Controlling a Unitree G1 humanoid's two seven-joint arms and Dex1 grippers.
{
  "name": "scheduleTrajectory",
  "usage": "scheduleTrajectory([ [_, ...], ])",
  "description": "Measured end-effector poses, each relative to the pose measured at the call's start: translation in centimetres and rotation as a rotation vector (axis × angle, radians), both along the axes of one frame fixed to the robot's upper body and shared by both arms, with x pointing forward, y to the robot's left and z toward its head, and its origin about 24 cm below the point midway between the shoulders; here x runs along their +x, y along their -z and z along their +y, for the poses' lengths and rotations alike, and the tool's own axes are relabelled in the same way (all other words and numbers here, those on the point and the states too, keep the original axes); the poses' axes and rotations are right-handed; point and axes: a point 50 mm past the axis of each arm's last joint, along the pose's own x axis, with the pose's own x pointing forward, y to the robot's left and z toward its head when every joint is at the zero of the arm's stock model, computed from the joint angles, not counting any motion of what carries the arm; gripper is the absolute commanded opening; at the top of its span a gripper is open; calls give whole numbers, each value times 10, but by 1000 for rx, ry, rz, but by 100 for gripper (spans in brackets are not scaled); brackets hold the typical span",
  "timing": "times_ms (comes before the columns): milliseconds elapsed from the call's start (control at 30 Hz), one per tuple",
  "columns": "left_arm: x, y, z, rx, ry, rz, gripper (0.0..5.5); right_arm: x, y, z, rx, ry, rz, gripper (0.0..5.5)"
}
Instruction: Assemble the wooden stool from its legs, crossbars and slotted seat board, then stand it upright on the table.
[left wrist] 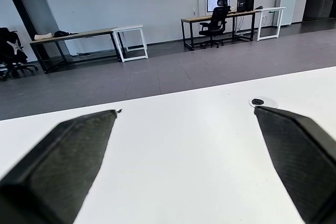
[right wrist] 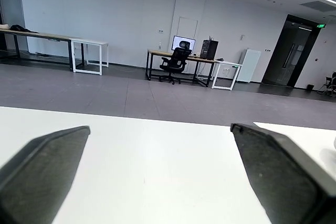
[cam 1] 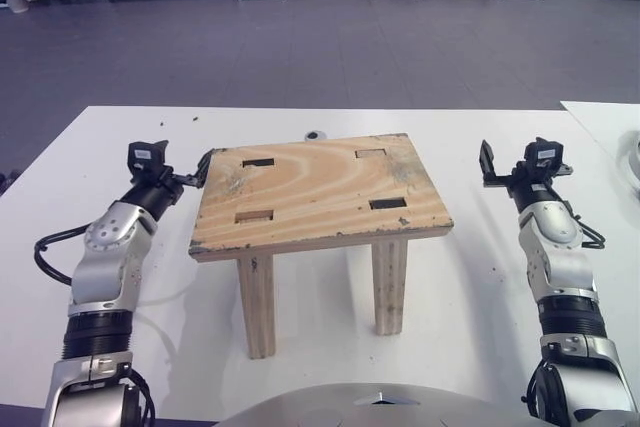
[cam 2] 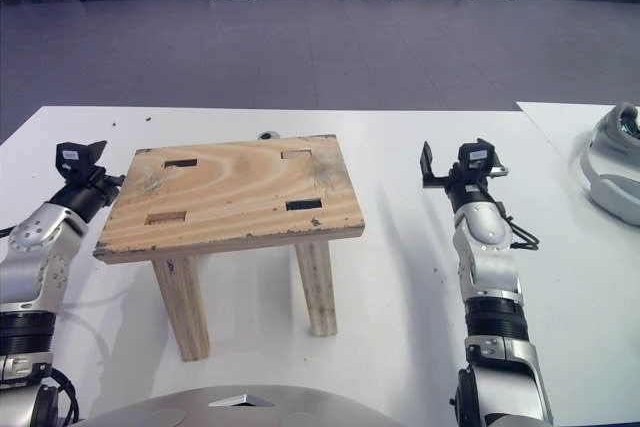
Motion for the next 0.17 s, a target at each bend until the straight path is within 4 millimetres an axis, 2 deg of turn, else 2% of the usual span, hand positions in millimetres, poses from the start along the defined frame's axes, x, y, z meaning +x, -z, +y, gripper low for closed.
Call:
scheduleTrajectory([
  [100, -5, 6, -4, 17, -34, 7, 484, 11, -5, -6, -34, -18, 17, 500],
  [167, -5, 2, -8, 42, -59, -16, 484, 15, -4, -9, -30, -29, 32, 500],
])
